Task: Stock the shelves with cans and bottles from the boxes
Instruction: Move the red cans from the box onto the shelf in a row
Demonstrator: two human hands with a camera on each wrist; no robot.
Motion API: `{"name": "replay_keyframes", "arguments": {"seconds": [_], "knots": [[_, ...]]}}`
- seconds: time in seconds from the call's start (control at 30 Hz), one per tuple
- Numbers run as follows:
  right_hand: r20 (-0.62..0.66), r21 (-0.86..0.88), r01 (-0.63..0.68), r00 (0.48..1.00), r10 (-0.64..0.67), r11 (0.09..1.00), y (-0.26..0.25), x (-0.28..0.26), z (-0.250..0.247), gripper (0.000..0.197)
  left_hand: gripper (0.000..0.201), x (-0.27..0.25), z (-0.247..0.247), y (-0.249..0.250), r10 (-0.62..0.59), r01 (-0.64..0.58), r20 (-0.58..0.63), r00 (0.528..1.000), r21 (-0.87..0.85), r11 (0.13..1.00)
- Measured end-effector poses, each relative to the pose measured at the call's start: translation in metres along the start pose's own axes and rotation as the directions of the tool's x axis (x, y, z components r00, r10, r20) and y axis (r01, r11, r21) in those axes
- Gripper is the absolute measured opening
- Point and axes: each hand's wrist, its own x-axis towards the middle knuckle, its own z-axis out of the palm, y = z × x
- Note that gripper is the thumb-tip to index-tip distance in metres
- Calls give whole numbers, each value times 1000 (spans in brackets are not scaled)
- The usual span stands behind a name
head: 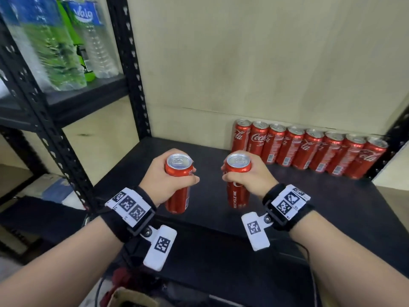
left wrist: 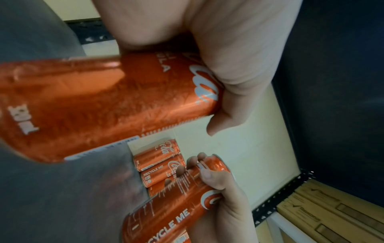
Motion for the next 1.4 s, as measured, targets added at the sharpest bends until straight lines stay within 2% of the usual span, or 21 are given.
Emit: {"name": "replay_keyframes", "arguments": {"seconds": [0.23, 0.5, 0.57, 0.67, 0.77, 0.87, 0.97, 1.03, 1.1, 1.17, 1.23, 1.4], "knots": [[75, 47, 4, 997, -8, 999, 32, 10, -19, 35, 42, 20, 49, -25, -58, 59, -72, 996, 4, 998], [153, 26, 70, 985, -74, 997, 45, 2, -27, 37, 41, 16, 71, -46, -39, 40, -42, 998, 20, 999], [210, -38, 69, 976, -59, 997, 38, 0, -31, 45, 43, 16, 71, -45, -34, 34, -16, 999, 23, 999], [250, -239, 86, 968, -24, 967, 17, 0, -48, 64, 47, 19, 63, -36, -60, 56, 52, 997, 73, 996], [300, -443, 160, 954, -22, 882, -14, 4, -69, 75, 58, 26, 44, -16, 7, -40, 146, 989, 226, 973], [419, -626, 262, 907, 33, 734, -42, 9, -76, 82, 61, 36, 25, 16, 38, -169, 269, 962, 484, 859], [503, -741, 362, 857, 111, 565, -62, 13, -72, 90, 74, 44, 16, 41, -32, -335, 439, 898, 730, 596], [539, -779, 427, 829, 145, 459, -69, 17, -66, 92, 83, 48, 17, 49, -124, -414, 507, 853, 802, 431], [568, -799, 485, 802, 184, 355, -69, 19, -60, 89, 84, 50, 21, 51, -185, -461, 539, 822, 819, 341], [580, -808, 520, 785, 217, 278, -66, 20, -54, 82, 79, 51, 24, 50, -196, -479, 550, 811, 819, 316], [572, -816, 520, 789, 225, 253, -62, 21, -51, 77, 74, 52, 26, 47, -185, -475, 549, 815, 817, 327], [548, -818, 472, 814, 193, 329, -58, 21, -51, 74, 68, 58, 27, 42, -181, -443, 545, 819, 801, 403]]}}
